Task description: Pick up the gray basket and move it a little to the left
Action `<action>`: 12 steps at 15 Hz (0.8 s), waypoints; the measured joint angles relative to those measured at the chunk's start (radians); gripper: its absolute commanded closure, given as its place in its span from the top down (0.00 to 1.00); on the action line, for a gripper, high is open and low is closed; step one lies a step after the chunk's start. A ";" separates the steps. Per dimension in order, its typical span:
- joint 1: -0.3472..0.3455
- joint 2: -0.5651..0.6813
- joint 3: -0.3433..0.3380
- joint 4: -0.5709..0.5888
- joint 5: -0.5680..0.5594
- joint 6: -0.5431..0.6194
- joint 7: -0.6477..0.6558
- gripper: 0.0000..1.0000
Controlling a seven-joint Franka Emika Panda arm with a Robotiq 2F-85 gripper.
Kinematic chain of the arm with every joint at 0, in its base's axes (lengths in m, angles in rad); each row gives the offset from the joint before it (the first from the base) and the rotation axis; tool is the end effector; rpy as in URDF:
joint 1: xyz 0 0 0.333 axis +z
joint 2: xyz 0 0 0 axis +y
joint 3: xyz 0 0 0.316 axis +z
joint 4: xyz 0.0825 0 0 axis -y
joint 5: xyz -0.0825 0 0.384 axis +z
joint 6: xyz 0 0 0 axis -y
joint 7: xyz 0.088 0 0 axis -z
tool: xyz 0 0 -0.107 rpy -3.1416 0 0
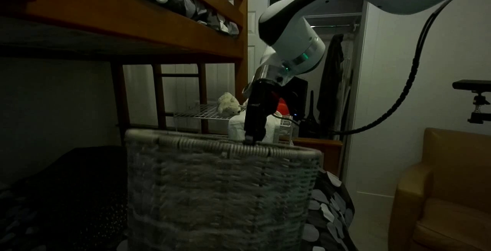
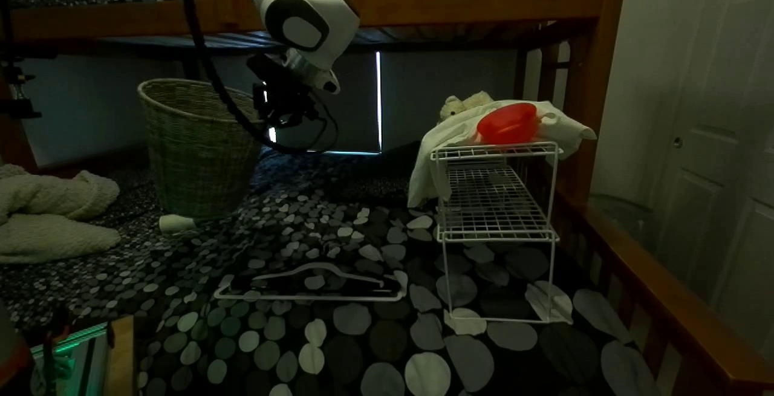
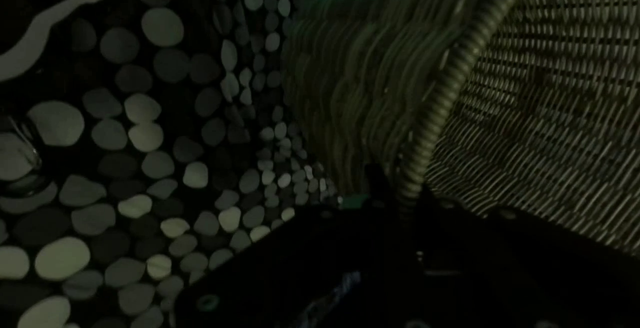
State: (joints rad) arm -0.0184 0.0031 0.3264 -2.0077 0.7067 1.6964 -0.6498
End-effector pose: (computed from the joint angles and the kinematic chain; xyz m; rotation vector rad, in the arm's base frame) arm 0.4829 0.2183 0.4516 -2.2419 -0.8829 0.2279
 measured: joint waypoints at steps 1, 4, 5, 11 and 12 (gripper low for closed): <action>0.038 0.024 -0.002 0.003 -0.053 0.017 0.043 0.03; 0.149 0.111 -0.001 0.029 -0.206 0.103 0.189 0.03; 0.179 0.139 -0.001 0.045 -0.247 0.125 0.227 0.03; 0.267 0.228 0.006 0.162 -0.295 0.149 0.287 0.03; 0.270 0.229 0.009 0.178 -0.292 0.149 0.285 0.03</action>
State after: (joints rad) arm 0.2515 0.2321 0.3357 -1.8297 0.4144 1.8453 -0.3648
